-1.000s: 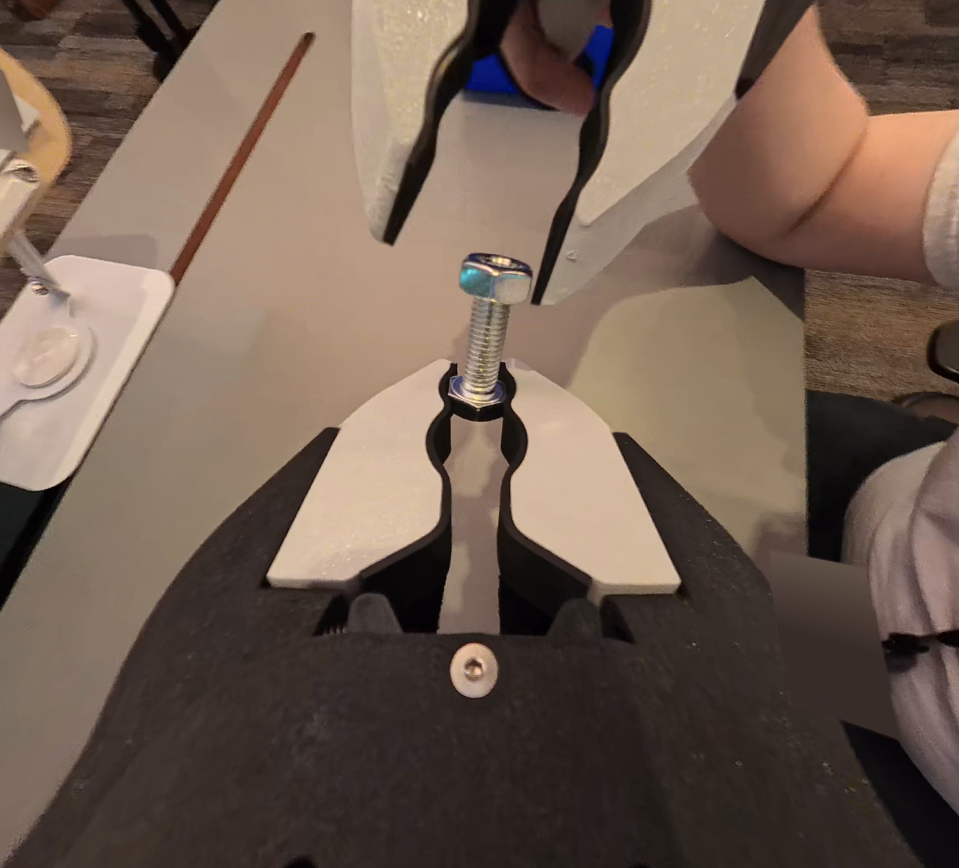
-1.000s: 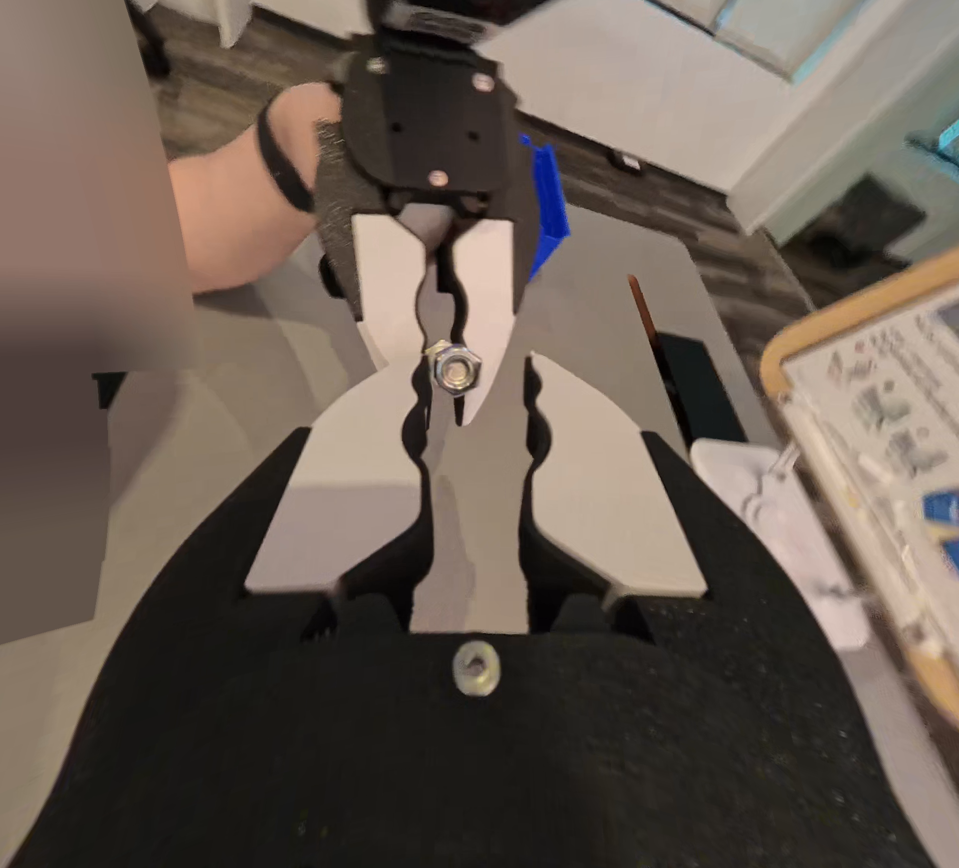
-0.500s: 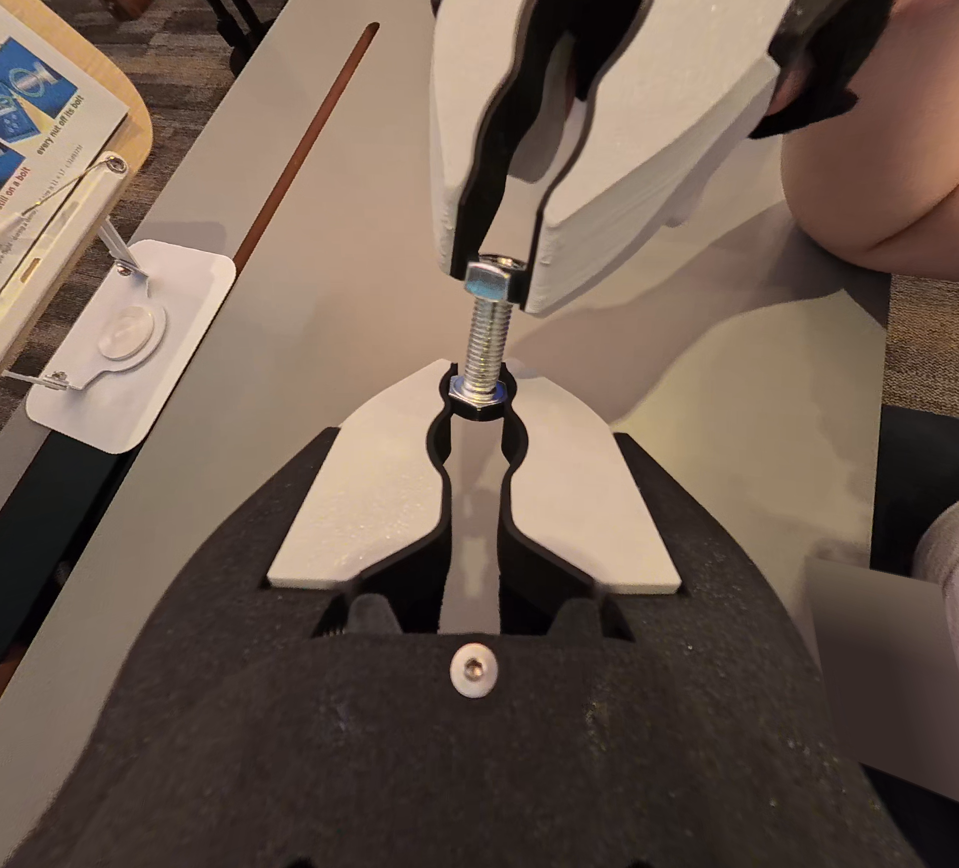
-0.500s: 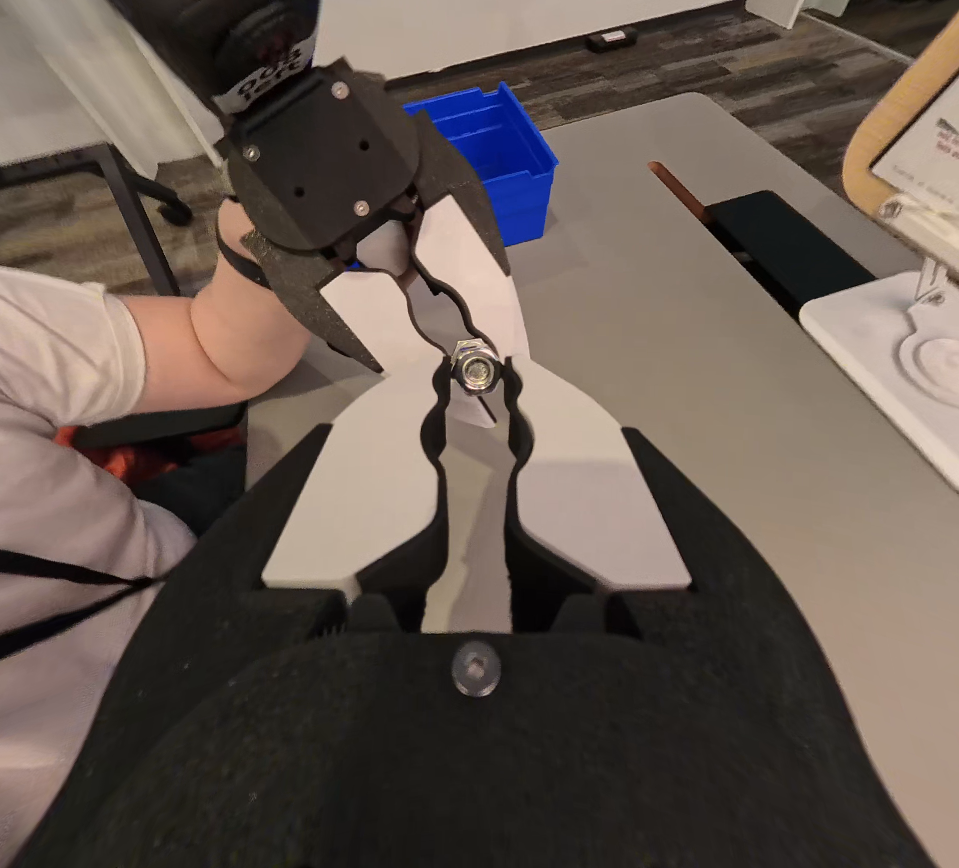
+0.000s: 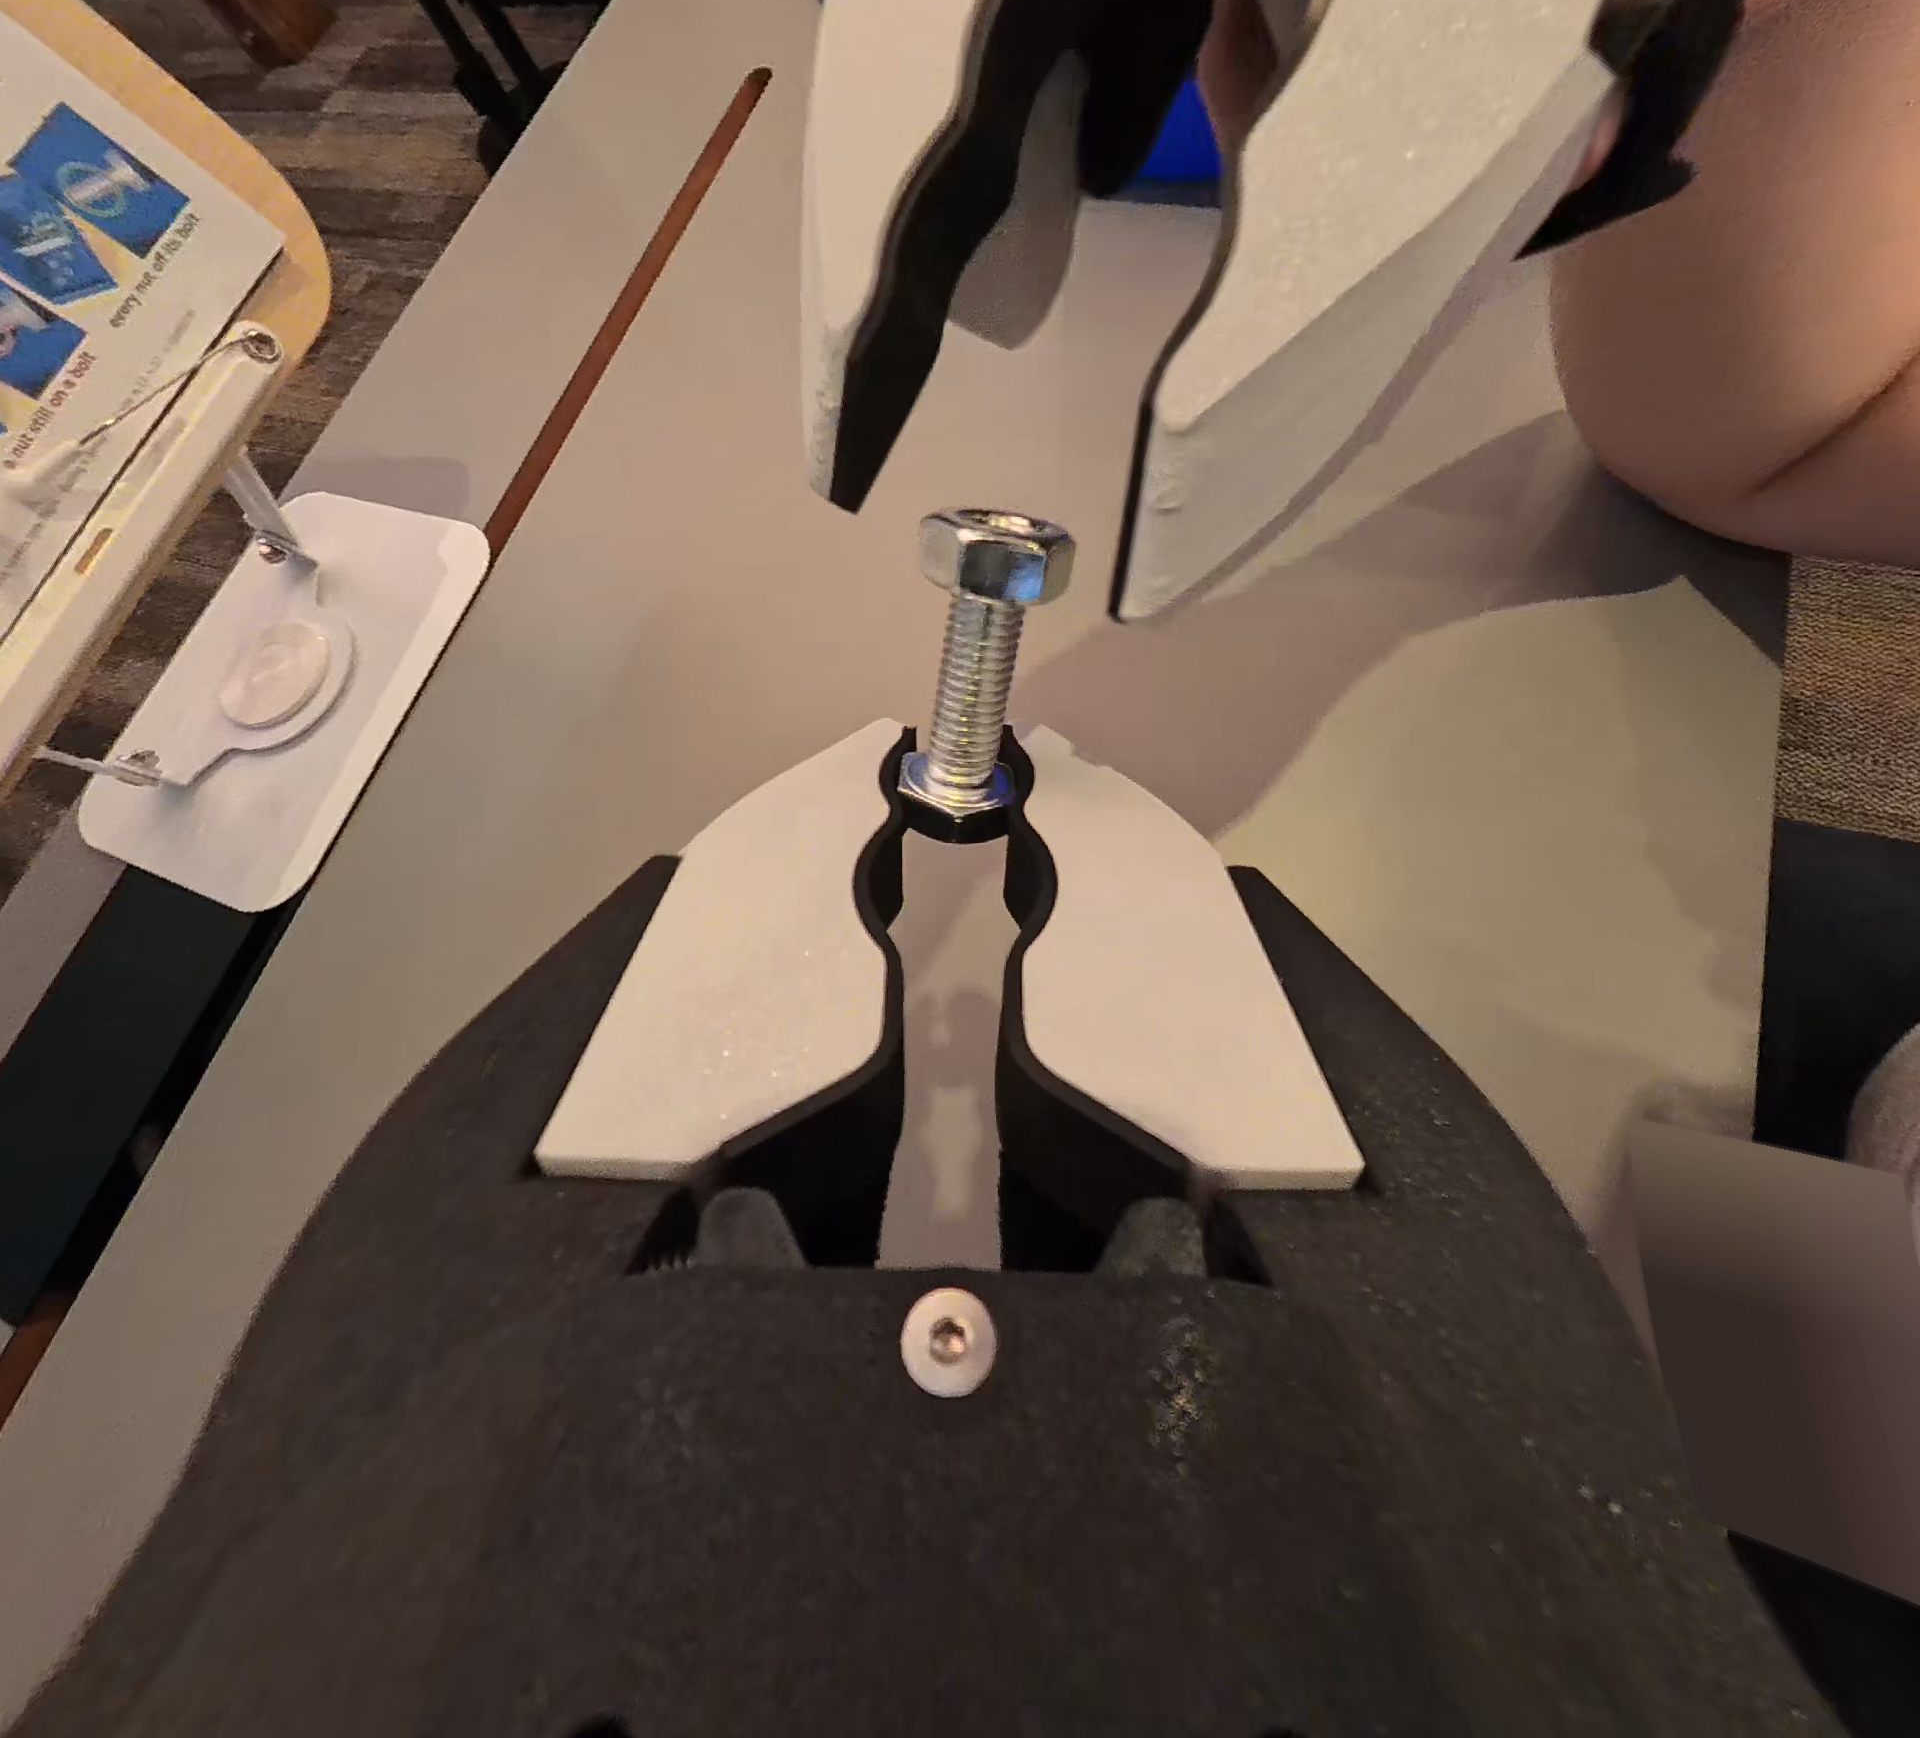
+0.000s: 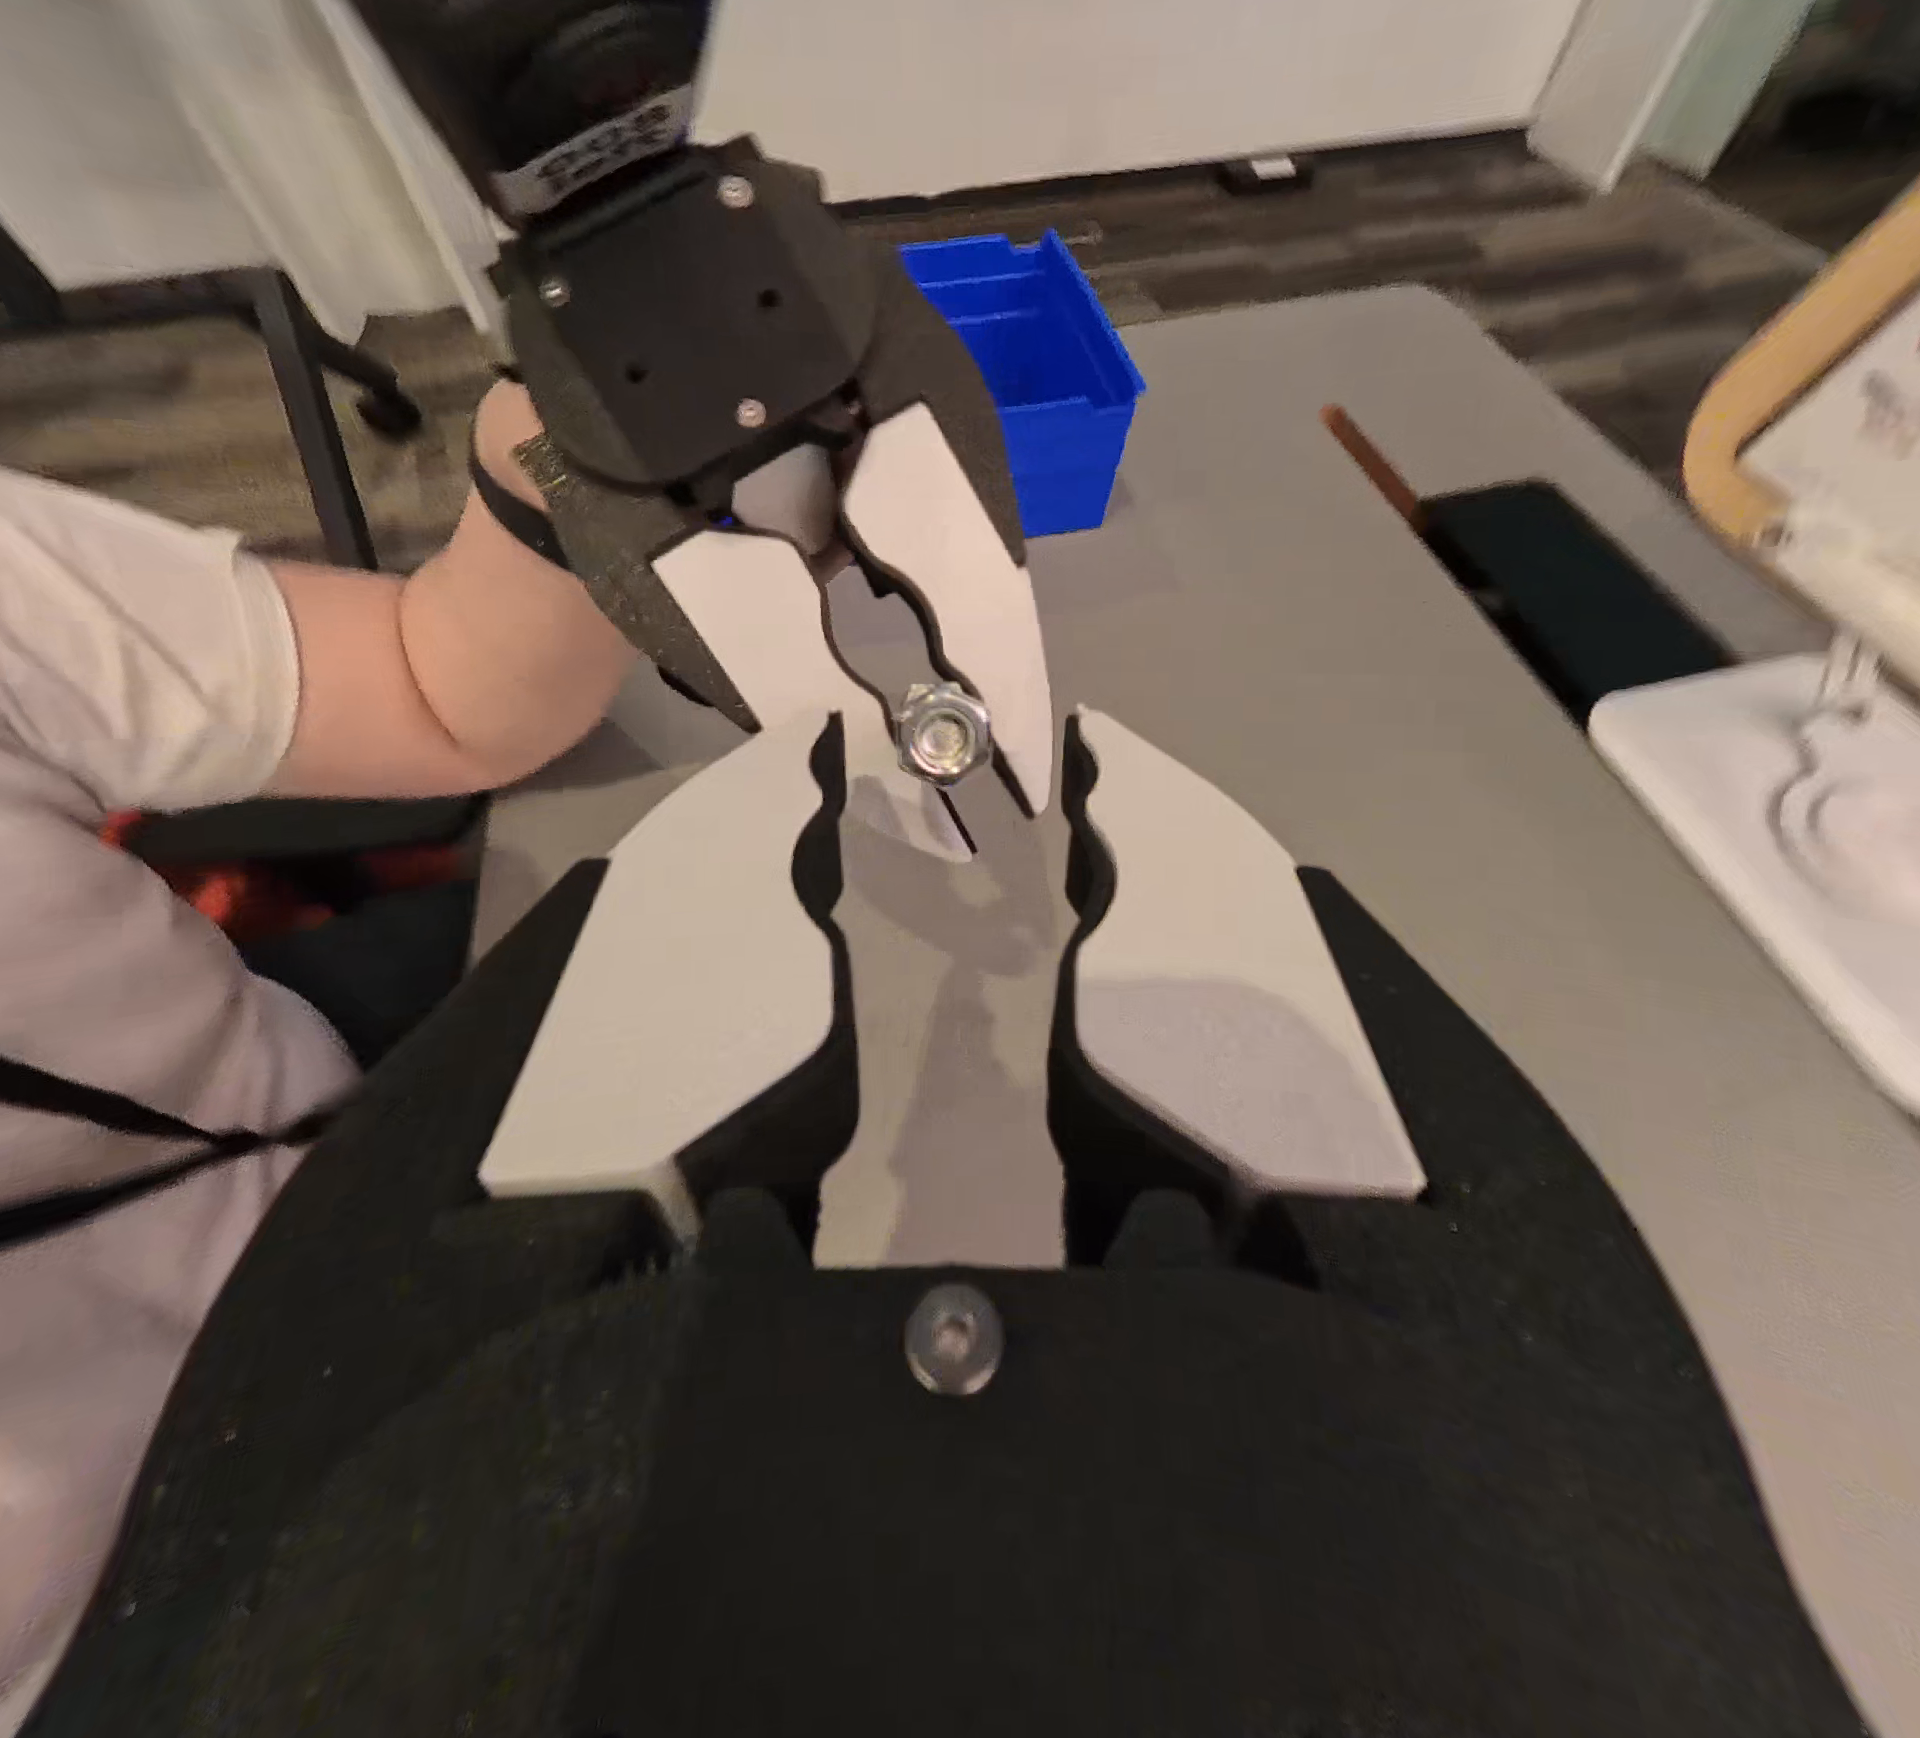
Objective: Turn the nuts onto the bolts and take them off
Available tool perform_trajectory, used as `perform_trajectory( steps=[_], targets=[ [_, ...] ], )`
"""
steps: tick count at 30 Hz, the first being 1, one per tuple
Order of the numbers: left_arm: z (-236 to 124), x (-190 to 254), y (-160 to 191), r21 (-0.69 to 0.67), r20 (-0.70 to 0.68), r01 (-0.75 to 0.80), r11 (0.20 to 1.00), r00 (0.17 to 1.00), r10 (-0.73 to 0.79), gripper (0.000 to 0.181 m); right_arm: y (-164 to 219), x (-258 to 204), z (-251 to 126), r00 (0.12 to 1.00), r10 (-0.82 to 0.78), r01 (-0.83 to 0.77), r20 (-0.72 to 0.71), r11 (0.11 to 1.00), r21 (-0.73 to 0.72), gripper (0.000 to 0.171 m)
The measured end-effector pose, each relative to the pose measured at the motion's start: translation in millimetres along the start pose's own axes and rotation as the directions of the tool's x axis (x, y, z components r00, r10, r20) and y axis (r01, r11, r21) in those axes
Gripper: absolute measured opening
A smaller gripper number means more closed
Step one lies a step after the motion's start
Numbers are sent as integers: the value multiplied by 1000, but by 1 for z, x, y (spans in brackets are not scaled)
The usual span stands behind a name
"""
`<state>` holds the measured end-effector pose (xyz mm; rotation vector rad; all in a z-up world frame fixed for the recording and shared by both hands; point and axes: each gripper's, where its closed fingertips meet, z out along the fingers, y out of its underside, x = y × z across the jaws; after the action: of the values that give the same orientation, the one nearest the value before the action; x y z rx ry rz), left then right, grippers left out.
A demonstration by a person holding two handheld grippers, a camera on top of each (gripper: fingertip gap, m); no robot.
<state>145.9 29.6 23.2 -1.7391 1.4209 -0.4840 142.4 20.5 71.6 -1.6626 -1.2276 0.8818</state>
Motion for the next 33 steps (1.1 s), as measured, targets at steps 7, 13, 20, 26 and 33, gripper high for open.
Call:
perform_trajectory(
  steps=[7, 13, 20, 26, 33],
  targets=[
    [0, -1, 1, -8, 9, -8, 1000, 1000, 8, 14, 5, -4, 4, 1000, -29, 29, 2, 999, -42, 17],
    [-4, 38, 1, 4, -239, -25, 1000, 971, 25, 14, 13, -30, -6, 825, -537, 536, 175, 842, 61, 17],
    [1, 11, 1, -1, -75, -6, 1000, 997, 6, 14, 11, -7, 1, 930, -354, 354, 102, 935, 17, 38],
    [0, -10, 3, -19, 72, -13, 1000, 997, 14, 14, 1, 3, 8, 999, 30, -30, 11, 999, 14, 42],
    [0, 0, 4, -29, 23, -36, 999, 999, 36, 14, 6, -5, 6, 993, -120, 120, 4, 991, -56, 18]
  ],
)
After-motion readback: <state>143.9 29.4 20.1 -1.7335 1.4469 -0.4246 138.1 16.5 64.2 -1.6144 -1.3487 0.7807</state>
